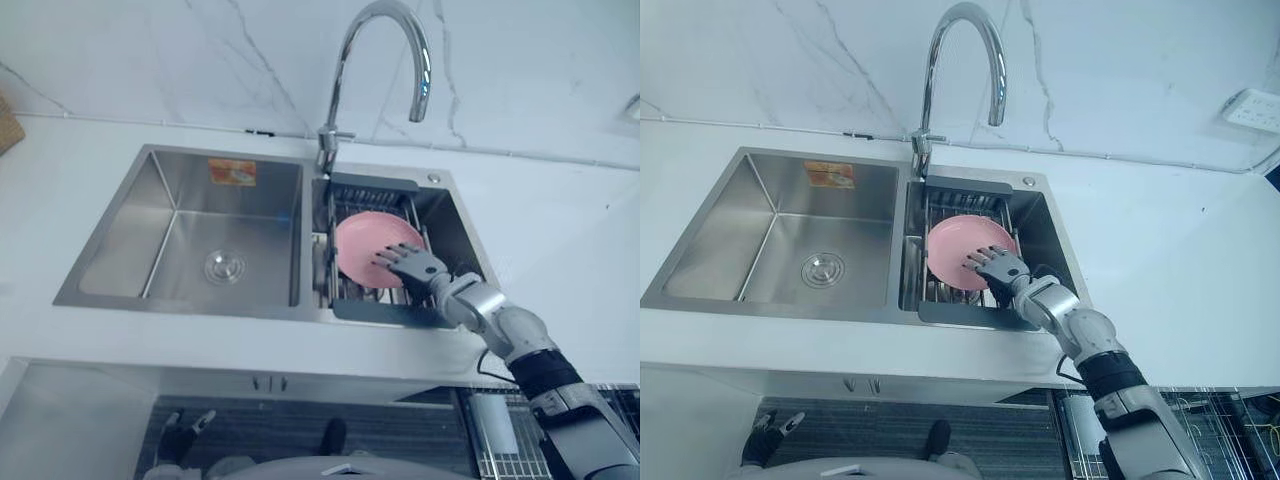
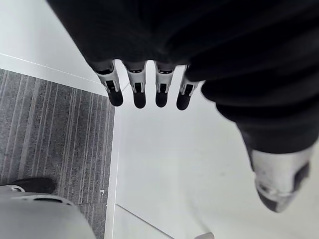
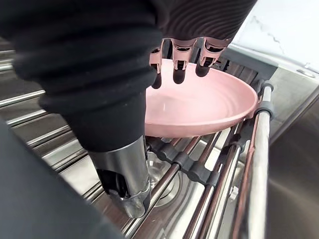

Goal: Walk over to the sink, pick up the cup, carry it to the dishwasher, place the cup inside the dishwasher, then close the dishwasher door

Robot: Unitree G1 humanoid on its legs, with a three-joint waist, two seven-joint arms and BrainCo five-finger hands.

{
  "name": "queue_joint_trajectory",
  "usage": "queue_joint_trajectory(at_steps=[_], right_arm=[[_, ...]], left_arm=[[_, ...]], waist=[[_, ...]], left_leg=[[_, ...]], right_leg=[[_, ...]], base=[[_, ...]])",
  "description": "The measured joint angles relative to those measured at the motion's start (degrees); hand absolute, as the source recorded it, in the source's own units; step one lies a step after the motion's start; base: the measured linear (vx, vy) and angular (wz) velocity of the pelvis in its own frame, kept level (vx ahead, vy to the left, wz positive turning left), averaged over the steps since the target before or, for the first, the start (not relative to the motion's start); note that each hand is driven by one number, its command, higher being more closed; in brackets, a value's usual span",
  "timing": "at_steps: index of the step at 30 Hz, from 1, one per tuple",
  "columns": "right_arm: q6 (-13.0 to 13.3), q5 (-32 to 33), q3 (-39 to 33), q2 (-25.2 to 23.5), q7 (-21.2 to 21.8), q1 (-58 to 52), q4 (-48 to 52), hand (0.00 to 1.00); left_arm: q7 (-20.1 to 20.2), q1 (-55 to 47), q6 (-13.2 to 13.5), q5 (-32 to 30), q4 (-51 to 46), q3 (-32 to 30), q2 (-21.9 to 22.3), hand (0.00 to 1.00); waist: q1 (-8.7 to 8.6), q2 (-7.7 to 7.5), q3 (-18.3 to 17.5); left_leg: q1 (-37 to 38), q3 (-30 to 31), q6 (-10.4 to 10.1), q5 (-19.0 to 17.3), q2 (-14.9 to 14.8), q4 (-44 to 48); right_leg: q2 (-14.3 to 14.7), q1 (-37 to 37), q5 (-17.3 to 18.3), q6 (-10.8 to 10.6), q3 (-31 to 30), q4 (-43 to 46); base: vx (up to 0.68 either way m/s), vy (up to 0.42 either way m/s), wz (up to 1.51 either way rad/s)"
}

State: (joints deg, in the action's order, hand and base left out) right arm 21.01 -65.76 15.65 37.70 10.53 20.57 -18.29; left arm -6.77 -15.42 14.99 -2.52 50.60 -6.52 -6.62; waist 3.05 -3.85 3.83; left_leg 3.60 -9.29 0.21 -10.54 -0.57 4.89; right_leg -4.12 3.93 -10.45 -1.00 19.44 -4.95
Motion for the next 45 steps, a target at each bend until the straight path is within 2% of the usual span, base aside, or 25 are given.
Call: queue_joint_trajectory(at_steps=[4, 5, 8, 16, 20, 29, 40, 45], right_arm=[[-1.7, 0.0, 0.0, 0.0, -1.3, 0.5, -1.3, 0.00], [-2.1, 0.0, 0.0, 0.0, -1.4, 0.5, -1.8, 1.00], [-3.4, -0.5, 0.1, 0.0, -2.6, 0.6, -3.7, 1.00], [-6.3, -1.2, 2.0, 0.0, -11.3, 2.8, -7.3, 1.00], [-6.4, -1.7, 2.2, 0.0, -16.6, 2.9, -9.7, 1.00], [-6.3, -2.1, 3.3, 0.0, -24.2, 2.9, -10.1, 1.00], [-5.9, 1.2, 3.3, -0.1, -27.6, 2.9, -3.6, 1.00], [-4.7, 3.3, 3.1, -0.1, -28.3, 2.9, -0.3, 1.00]], left_arm=[[-0.1, -0.1, 0.0, 0.0, 0.0, 0.1, 0.0, 0.00], [-0.1, 0.0, 0.0, 0.1, 0.0, 0.1, 0.0, 0.00], [-0.1, 0.0, 0.0, 0.1, 0.0, 0.4, -0.1, 0.00], [-0.1, -0.1, 0.2, 0.2, 0.0, 0.5, -0.2, 0.00], [-0.4, -0.1, 1.0, 0.2, 0.0, 1.0, -0.2, 0.00], [-1.2, -0.1, 2.4, 1.2, 0.1, 1.1, -0.2, 0.00], [-2.0, -1.0, 4.3, 1.2, 0.1, 0.3, -0.1, 0.00], [-2.5, -1.3, 4.4, 1.2, 0.1, 0.0, -0.1, 0.00]], waist=[[0.26, 0.03, 0.9], [0.28, 0.04, 0.9], [0.30, 0.05, 0.9], [0.93, 0.06, 0.9], [1.31, 0.09, 0.9], [1.44, 0.00, 1.1], [1.14, 0.03, 1.2], [0.83, 0.03, 1.2]], left_leg=[[0.0, 0.2, 0.0, 0.0, 0.0, 0.0], [-0.1, 0.3, 0.0, 0.0, 0.0, 0.0], [-0.3, 0.7, 0.0, 0.1, 0.0, 0.0], [-0.4, 1.4, 0.1, 0.3, 0.3, 0.0], [-0.4, 1.4, 0.1, 0.4, 0.3, 0.0], [-0.5, 1.5, 0.1, 0.4, 0.3, 0.0], [-0.4, 1.6, 0.1, 0.5, 0.4, 0.0], [-0.4, 1.6, 0.2, 0.5, 0.4, 0.0]], right_leg=[[0.0, 0.0, 0.0, 0.0, 0.1, 0.0], [0.0, 0.0, 0.0, 0.0, 0.1, 0.0], [-0.1, 0.0, 0.0, 0.0, 0.1, 0.0], [-0.5, -0.2, 0.2, -0.2, 0.2, -0.2], [-0.5, -0.2, 0.2, -0.2, 0.2, -0.1], [-0.5, -0.2, 0.2, -0.3, 0.2, -0.1], [-0.5, -0.2, 0.2, -0.3, 0.3, 0.1], [-0.5, -0.2, 0.2, -0.3, 0.2, 0.1]], base=[[0.00, 0.000, 0.00], [0.01, 0.031, 0.04], [0.01, 0.027, 0.06], [0.00, 0.029, 0.05], [0.00, 0.000, 0.00], [0.00, 0.000, 0.00], [0.00, 0.006, 0.00], [0.00, 0.000, 0.00]])
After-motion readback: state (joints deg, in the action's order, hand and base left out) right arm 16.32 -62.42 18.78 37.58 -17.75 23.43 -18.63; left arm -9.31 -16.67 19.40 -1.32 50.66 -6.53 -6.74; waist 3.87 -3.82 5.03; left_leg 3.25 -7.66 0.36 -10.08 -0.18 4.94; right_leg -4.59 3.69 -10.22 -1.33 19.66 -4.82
